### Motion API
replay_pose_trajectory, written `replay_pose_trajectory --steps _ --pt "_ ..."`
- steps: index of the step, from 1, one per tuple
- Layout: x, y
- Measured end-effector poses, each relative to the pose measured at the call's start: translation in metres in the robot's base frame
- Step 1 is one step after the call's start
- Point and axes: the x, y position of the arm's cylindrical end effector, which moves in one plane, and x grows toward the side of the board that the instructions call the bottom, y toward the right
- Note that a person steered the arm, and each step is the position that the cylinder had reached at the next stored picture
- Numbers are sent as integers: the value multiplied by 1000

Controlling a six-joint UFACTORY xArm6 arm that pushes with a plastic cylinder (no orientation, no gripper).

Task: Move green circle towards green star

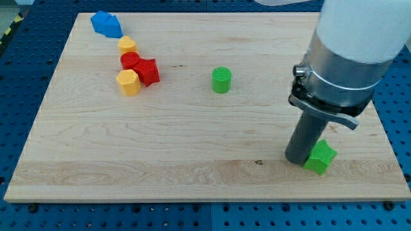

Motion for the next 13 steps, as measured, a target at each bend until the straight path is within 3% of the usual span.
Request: replay_pose_trajectory --steps 3,7,12,13 --pt "8 53" --pt "1 -35" --pt "-159 -87" --pt "-171 -98"
